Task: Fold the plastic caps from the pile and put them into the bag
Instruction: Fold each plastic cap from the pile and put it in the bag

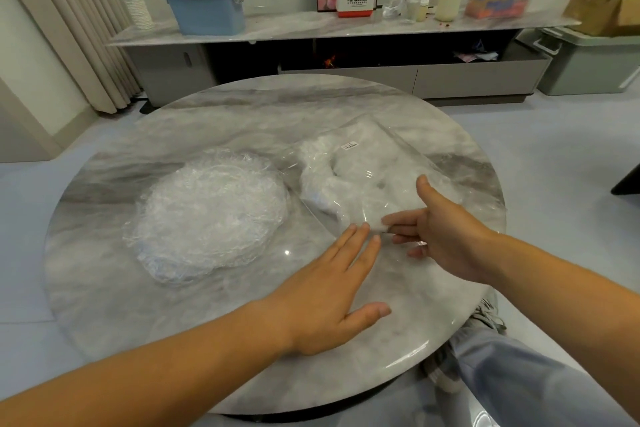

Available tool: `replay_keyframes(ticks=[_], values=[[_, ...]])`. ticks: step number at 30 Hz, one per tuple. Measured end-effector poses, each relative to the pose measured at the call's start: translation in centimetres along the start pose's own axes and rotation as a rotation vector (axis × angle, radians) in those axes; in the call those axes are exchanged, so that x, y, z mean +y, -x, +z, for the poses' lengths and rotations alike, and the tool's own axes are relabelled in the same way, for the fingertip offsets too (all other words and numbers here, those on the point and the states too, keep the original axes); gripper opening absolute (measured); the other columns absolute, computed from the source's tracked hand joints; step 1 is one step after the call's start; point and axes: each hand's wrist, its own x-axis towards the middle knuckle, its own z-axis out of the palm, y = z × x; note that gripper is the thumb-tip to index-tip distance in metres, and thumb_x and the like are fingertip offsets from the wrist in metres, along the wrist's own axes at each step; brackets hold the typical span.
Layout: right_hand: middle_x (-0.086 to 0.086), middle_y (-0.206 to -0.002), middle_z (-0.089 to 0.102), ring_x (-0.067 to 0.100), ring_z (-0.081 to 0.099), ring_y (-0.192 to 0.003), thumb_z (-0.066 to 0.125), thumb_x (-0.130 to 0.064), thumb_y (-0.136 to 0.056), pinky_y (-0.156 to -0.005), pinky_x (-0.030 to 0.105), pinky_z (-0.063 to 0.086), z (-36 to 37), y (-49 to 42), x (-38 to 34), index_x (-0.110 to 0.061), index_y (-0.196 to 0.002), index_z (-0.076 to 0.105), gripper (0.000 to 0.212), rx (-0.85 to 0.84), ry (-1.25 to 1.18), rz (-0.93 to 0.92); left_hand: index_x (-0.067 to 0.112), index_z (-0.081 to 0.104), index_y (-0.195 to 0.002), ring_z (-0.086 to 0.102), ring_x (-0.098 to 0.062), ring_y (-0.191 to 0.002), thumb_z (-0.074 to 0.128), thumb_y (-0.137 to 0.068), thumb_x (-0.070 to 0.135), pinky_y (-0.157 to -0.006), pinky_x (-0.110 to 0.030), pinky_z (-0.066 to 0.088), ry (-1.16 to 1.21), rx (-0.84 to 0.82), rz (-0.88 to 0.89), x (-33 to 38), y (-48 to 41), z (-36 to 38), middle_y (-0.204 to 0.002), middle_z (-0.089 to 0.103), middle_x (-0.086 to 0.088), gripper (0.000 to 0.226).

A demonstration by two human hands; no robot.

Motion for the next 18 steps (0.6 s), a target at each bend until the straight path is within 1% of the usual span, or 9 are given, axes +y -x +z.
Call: replay_keyframes(ticks=[4,7,8,9,10,11,13,16,18], values=[[0.009,-0.125,0.069,0.024,0.054,-0.105,0.021,-0.083,-0.091,-0.084,0.035,0.039,1.7,-1.5,-0.6,-0.010,-0.127,0.065,0.093,-0.078,-0.183,0.018,0.028,-0.019,-0.157,-0.035,0.000,-0.144,0.030,-0.099,0.065,-0.123,-0.024,-0.008,0.023,-0.007,0.012,-0.6,0.5,-0.2,-0.161,-0.034,0.011,0.085],[0.012,-0.103,0.068,0.025,0.053,-0.092,0.030,-0.083,-0.090,-0.078,0.035,0.037,2.5,-2.0,-0.6,-0.006,-0.130,0.061,0.092,-0.109,-0.356,0.012,0.027,-0.020,-0.157,-0.035,0.002,-0.143,0.032,-0.100,0.063,-0.122,-0.022,-0.008,0.034,-0.022,0.002,-1.1,0.8,-0.4,-0.161,-0.033,0.011,0.085],[0.012,-0.099,0.068,0.025,0.054,-0.089,0.032,-0.082,-0.090,-0.077,0.035,0.038,2.6,-2.0,-0.5,-0.005,-0.129,0.061,0.091,-0.107,-0.397,0.011,0.027,-0.019,-0.157,-0.035,0.002,-0.143,0.032,-0.100,0.063,-0.121,-0.021,-0.009,0.036,-0.023,0.003,-1.4,0.9,-0.5,-0.161,-0.033,0.011,0.085],[0.012,-0.102,0.069,0.025,0.056,-0.090,0.034,-0.081,-0.090,-0.078,0.035,0.040,2.6,-2.0,-0.5,-0.005,-0.130,0.061,0.090,-0.100,-0.435,0.011,0.027,-0.019,-0.157,-0.035,0.003,-0.142,0.033,-0.101,0.062,-0.121,-0.021,-0.009,0.038,-0.024,0.005,-1.5,1.0,-0.5,-0.161,-0.033,0.011,0.085],[0.014,-0.111,0.070,0.026,0.059,-0.096,0.036,-0.079,-0.091,-0.081,0.035,0.043,2.5,-1.8,-0.4,-0.005,-0.130,0.061,0.087,-0.088,-0.467,0.011,0.027,-0.019,-0.157,-0.035,0.004,-0.142,0.034,-0.101,0.062,-0.121,-0.021,-0.009,0.039,-0.026,0.009,-1.7,1.1,-0.5,-0.161,-0.033,0.012,0.085],[0.018,-0.122,0.067,0.028,0.060,-0.106,0.039,-0.077,-0.092,-0.086,0.036,0.046,2.4,-1.6,-0.3,-0.005,-0.130,0.061,0.085,-0.072,-0.498,0.011,0.027,-0.019,-0.157,-0.035,0.004,-0.142,0.034,-0.101,0.061,-0.122,-0.021,-0.008,0.042,-0.030,0.013,-1.9,1.1,-0.5,-0.161,-0.033,0.012,0.084],[0.027,-0.132,0.060,0.035,0.060,-0.120,0.046,-0.072,-0.093,-0.096,0.040,0.050,1.9,-1.0,-0.1,-0.005,-0.130,0.061,0.078,-0.048,-0.554,0.017,0.029,-0.017,-0.158,-0.034,0.004,-0.143,0.034,-0.101,0.062,-0.124,-0.024,-0.006,0.049,-0.035,0.018,-2.1,1.2,-0.4,-0.161,-0.033,0.013,0.084],[0.034,-0.135,0.055,0.045,0.063,-0.119,0.056,-0.062,-0.093,-0.101,0.047,0.051,1.4,0.2,0.2,-0.003,-0.131,0.061,0.070,-0.019,-0.564,0.023,0.031,-0.011,-0.159,-0.033,0.003,-0.144,0.034,-0.100,0.063,-0.125,-0.027,-0.003,0.053,-0.035,0.021,-2.5,1.3,-0.3,-0.162,-0.031,0.013,0.081],[0.037,-0.134,0.054,0.048,0.065,-0.114,0.059,-0.057,-0.093,-0.101,0.050,0.052,1.2,1.1,0.4,-0.001,-0.130,0.060,0.067,0.008,-0.500,0.012,0.035,-0.007,-0.160,-0.032,0.003,-0.144,0.034,-0.100,0.063,-0.125,-0.027,-0.003,0.053,-0.023,0.027,-2.9,1.4,-0.3,-0.162,-0.031,0.014,0.077]])
